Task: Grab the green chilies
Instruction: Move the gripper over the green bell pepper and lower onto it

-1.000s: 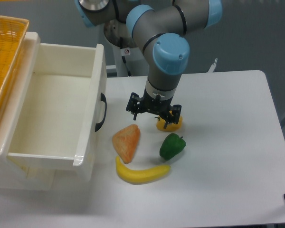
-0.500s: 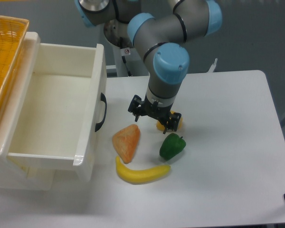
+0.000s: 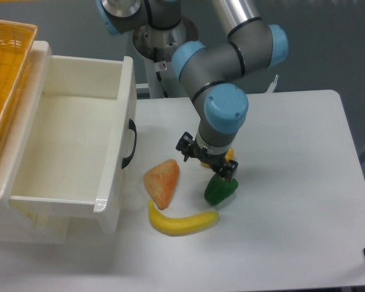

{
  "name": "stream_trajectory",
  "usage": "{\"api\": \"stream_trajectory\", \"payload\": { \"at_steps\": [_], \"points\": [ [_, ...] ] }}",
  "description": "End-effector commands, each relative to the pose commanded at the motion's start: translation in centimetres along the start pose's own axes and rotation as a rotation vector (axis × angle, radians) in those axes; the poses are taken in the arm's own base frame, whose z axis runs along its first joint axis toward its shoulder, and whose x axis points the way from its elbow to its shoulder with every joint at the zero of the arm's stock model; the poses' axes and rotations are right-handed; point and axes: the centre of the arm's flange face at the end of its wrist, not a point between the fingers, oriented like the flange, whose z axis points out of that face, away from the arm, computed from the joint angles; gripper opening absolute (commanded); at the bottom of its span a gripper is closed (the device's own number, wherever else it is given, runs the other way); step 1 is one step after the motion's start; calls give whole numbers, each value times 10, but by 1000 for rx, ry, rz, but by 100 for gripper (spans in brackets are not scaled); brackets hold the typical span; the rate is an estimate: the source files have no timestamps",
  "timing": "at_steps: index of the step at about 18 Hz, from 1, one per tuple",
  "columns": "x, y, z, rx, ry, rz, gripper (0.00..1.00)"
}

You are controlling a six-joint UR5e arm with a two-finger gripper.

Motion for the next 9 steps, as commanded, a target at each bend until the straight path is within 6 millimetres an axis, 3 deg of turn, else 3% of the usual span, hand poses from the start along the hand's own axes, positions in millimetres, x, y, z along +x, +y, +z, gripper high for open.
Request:
{"api": "stream_trajectory", "payload": {
  "at_steps": [9],
  "points": [
    [-24, -11, 37, 8, -39, 7, 100]
  ]
}}
